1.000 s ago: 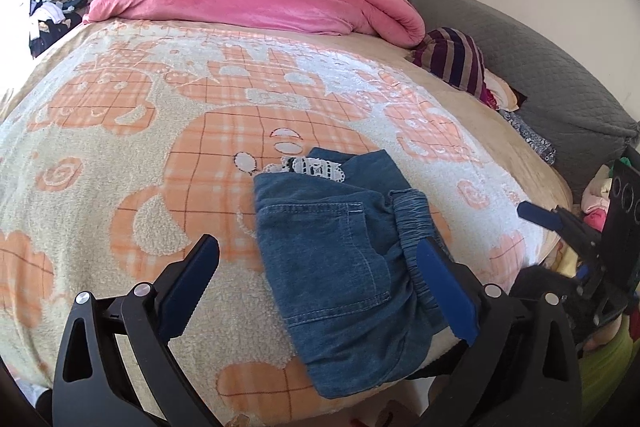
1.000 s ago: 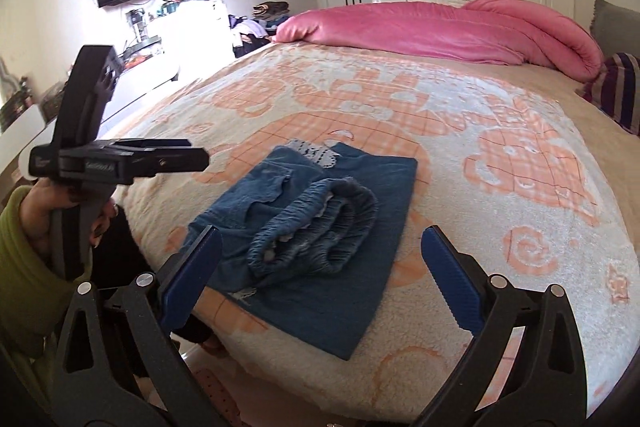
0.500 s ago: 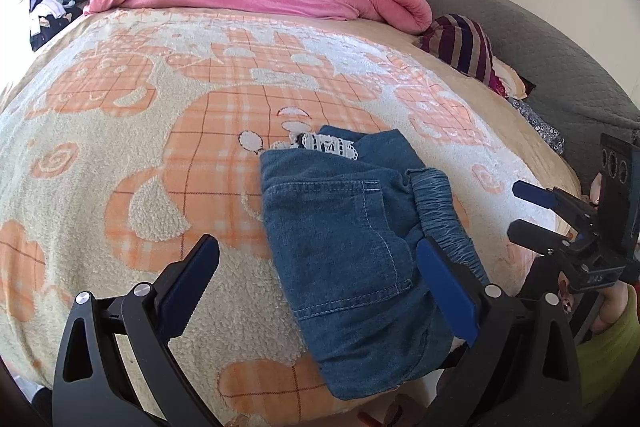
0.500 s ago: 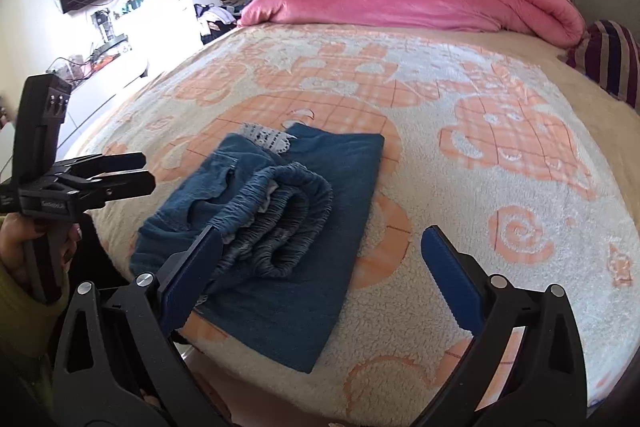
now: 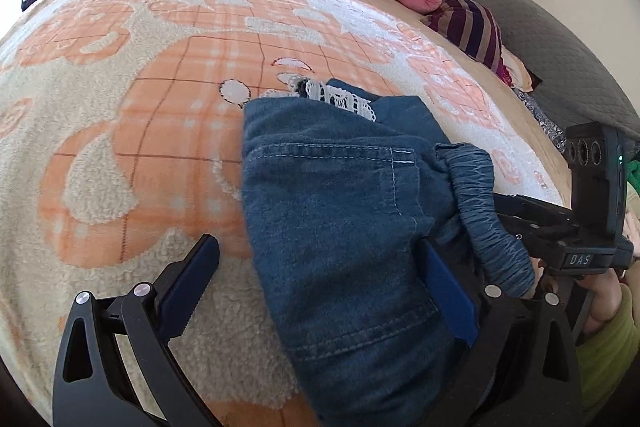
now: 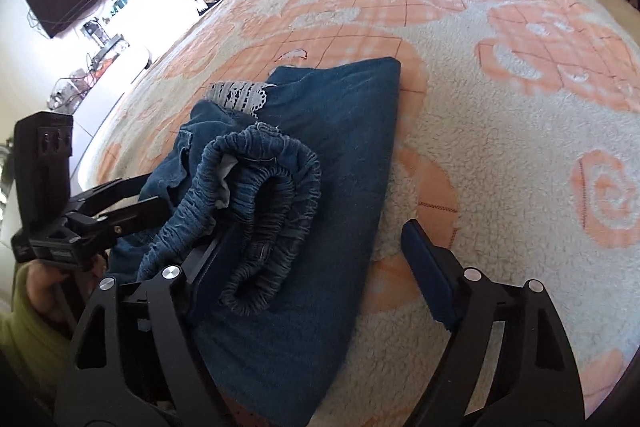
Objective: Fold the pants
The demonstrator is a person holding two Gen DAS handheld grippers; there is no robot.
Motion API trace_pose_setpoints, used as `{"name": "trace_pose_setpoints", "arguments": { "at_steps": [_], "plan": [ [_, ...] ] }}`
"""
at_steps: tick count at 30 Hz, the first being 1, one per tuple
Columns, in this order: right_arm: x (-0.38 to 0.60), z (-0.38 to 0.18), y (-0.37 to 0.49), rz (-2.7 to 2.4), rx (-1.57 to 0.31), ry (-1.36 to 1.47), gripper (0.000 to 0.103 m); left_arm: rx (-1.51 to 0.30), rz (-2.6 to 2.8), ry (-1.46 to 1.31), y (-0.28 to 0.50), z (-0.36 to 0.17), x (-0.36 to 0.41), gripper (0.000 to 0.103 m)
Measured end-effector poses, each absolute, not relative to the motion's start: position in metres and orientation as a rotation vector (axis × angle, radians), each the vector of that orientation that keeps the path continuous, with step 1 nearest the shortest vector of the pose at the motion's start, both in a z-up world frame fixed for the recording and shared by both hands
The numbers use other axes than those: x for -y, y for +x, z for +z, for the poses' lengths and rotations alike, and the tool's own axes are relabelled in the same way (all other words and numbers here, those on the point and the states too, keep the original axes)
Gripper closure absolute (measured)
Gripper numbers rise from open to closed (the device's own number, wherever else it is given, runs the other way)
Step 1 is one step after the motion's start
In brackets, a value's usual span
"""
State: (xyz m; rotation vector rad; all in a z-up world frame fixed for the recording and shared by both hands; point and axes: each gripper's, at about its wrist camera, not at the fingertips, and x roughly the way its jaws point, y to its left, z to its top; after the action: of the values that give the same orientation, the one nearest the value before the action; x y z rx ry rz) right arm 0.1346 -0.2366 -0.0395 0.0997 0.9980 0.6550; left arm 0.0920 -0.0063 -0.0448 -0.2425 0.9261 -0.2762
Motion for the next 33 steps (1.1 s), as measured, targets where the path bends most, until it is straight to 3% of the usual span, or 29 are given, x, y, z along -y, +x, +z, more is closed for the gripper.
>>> {"name": "trace_pose_setpoints", "arguments": {
  "at_steps": [3, 4, 5, 6, 7, 11, 22, 28, 33],
  "plan": [
    [0.234, -0.043, 0.141, 0.696, -1.011, 0.112, 0.028, -0.917, -0.303, -0.259, 0.096, -0.048, 0.011, 0.007],
    [0.232, -0.045, 0.143, 0.72, -1.015, 0.12, 0.03, -0.914, -0.311, -0.268, 0.098, -0.049, 0.012, 0.016],
    [0.231, -0.046, 0.145, 0.74, -1.011, 0.118, 0.038, -0.911, -0.313, -0.268, 0.099, -0.05, 0.015, 0.026],
    [0.23, -0.046, 0.145, 0.762, -1.007, 0.119, 0.046, -0.911, -0.307, -0.259, 0.099, -0.049, 0.018, 0.028],
    [0.228, -0.046, 0.143, 0.809, -0.994, 0.133, 0.068, -0.907, -0.297, -0.228, 0.098, -0.048, 0.024, 0.034],
    [0.221, -0.033, 0.129, 0.811, -0.914, 0.097, 0.081, -0.864, -0.313, -0.173, 0.09, -0.038, 0.038, 0.055],
    [0.2, 0.022, 0.153, 0.822, -0.739, 0.013, 0.083, -0.731, -0.258, -0.109, 0.122, 0.014, 0.028, 0.057],
    [0.186, 0.013, 0.191, 0.793, -0.771, 0.021, 0.083, -0.747, -0.222, -0.114, 0.157, 0.01, 0.017, 0.055],
    [0.183, -0.025, 0.206, 0.672, -0.892, -0.017, 0.066, -0.847, -0.173, -0.146, 0.169, -0.03, 0.009, 0.044]
  ]
}}
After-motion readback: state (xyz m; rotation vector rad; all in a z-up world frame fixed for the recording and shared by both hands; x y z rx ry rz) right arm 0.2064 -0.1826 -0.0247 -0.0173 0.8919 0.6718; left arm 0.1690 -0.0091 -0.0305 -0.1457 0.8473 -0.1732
